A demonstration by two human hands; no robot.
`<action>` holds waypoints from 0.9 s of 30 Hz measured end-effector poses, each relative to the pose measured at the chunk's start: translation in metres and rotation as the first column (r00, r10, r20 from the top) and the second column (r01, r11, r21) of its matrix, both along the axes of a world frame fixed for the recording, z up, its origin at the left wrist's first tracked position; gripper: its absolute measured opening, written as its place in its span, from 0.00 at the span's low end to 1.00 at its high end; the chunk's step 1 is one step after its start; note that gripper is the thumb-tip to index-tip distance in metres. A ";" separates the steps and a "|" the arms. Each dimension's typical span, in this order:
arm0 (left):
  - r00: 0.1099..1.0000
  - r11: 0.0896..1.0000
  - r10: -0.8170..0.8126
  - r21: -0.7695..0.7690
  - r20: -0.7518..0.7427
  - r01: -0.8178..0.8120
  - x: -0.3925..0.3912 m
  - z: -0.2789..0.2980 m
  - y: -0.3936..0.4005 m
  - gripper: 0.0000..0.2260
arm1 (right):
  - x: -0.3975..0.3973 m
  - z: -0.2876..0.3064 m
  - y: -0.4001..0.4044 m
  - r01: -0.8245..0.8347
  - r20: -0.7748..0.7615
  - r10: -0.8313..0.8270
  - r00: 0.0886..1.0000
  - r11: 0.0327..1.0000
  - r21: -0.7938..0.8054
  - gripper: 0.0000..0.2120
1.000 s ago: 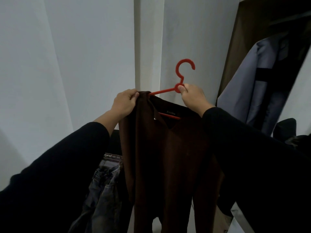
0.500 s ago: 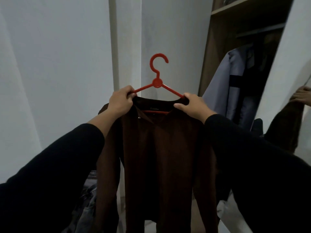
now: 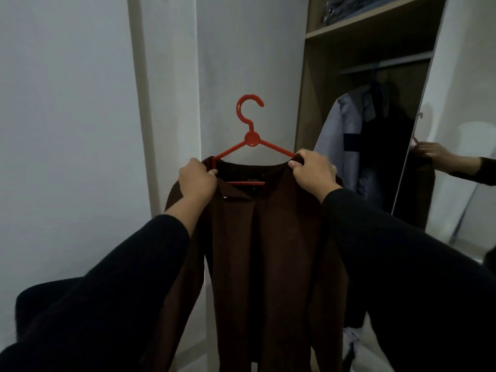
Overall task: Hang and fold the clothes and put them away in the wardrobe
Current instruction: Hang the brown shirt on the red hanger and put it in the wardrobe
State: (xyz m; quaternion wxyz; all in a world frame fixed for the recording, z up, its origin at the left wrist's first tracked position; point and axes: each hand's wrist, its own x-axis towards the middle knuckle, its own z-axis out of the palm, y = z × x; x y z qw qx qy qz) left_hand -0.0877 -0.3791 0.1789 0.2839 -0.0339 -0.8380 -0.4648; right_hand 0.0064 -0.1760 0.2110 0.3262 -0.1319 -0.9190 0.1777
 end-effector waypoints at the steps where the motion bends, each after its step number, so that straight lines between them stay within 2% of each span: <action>1: 0.999 0.997 -0.030 0.066 0.039 0.027 -0.006 -0.001 0.003 0.09 | -0.001 -0.001 0.001 0.026 0.003 -0.026 1.000 1.000 -0.001 0.11; 4: 0.969 0.933 -0.195 0.333 0.153 0.135 -0.021 -0.002 0.012 0.09 | -0.003 -0.008 0.008 0.118 -0.003 -0.119 0.993 0.993 -0.008 0.09; 6: 0.912 0.828 -0.360 0.518 0.199 0.214 -0.024 0.003 0.017 0.10 | -0.002 -0.014 0.011 0.176 0.024 -0.176 0.984 0.984 0.004 0.08; 8: 0.834 0.690 -0.514 0.673 0.198 0.266 -0.021 0.012 0.024 0.08 | -0.003 -0.022 0.012 0.211 0.090 -0.218 0.972 0.974 0.083 0.08; 10: 0.793 0.614 -0.581 0.738 0.182 0.281 -0.019 0.022 0.031 0.08 | -0.004 -0.027 0.013 0.219 0.126 -0.240 0.963 0.963 0.158 0.08; 11: 0.792 0.621 -0.582 0.730 0.185 0.287 -0.021 0.026 0.035 0.09 | -0.004 -0.027 0.013 0.216 0.120 -0.236 0.964 0.963 0.159 0.08; 13: 0.829 0.728 -0.512 0.626 0.224 0.280 -0.026 0.031 0.039 0.10 | -0.003 -0.025 0.015 0.195 0.083 -0.203 0.976 0.976 0.095 0.09; 16: 0.906 0.911 -0.333 0.337 0.260 0.238 -0.038 0.029 0.036 0.14 | 0.001 -0.018 0.025 0.157 0.017 -0.158 0.987 0.987 0.021 0.10; 18: 0.944 0.965 -0.251 0.137 0.214 0.226 -0.054 0.024 0.035 0.18 | 0.002 -0.016 0.034 0.144 -0.013 -0.144 0.990 0.990 0.011 0.10; 21: 0.938 0.940 -0.342 0.024 0.062 0.341 -0.068 0.016 0.040 0.17 | 0.002 -0.014 0.047 0.138 -0.025 -0.138 0.990 0.990 0.002 0.10; 24: 0.834 0.828 -0.552 -0.116 0.007 0.549 -0.071 0.006 0.054 0.18 | 0.001 -0.013 0.064 0.147 -0.027 -0.147 0.989 0.989 -0.011 0.10; 27: 0.769 0.764 -0.638 -0.151 -0.030 0.628 -0.074 -0.002 0.070 0.12 | -0.002 -0.013 0.087 0.174 -0.029 -0.175 0.984 0.984 -0.027 0.09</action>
